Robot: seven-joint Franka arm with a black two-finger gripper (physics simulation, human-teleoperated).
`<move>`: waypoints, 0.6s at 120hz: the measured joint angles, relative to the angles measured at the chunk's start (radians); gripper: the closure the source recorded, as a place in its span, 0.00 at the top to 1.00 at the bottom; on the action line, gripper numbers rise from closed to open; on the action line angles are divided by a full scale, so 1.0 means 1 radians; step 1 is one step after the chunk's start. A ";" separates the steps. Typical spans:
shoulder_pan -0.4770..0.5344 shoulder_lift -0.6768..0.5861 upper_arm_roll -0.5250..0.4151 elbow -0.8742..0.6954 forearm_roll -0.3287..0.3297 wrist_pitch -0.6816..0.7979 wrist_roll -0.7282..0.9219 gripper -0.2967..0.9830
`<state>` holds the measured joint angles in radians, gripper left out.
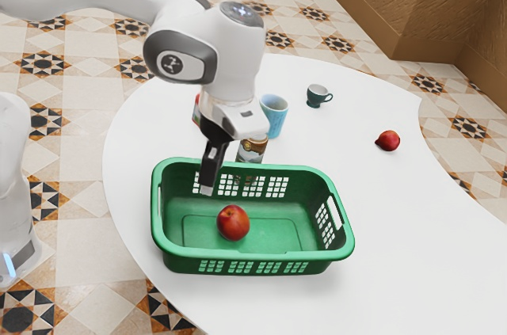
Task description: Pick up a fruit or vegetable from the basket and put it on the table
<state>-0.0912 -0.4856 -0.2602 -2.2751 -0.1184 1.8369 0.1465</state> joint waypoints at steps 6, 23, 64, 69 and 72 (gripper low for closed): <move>-0.001 0.003 -0.007 -0.007 -0.002 0.009 0.000 0.77; 0.001 0.012 -0.010 -0.016 -0.007 0.028 0.000 0.77; -0.002 0.088 -0.022 -0.015 -0.020 0.089 0.000 0.77; -0.002 0.100 -0.029 -0.014 -0.022 0.099 0.001 0.77; -0.002 0.109 -0.031 -0.013 -0.023 0.105 0.001 0.77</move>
<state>-0.0935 -0.3767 -0.2915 -2.2881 -0.1413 1.9416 0.1472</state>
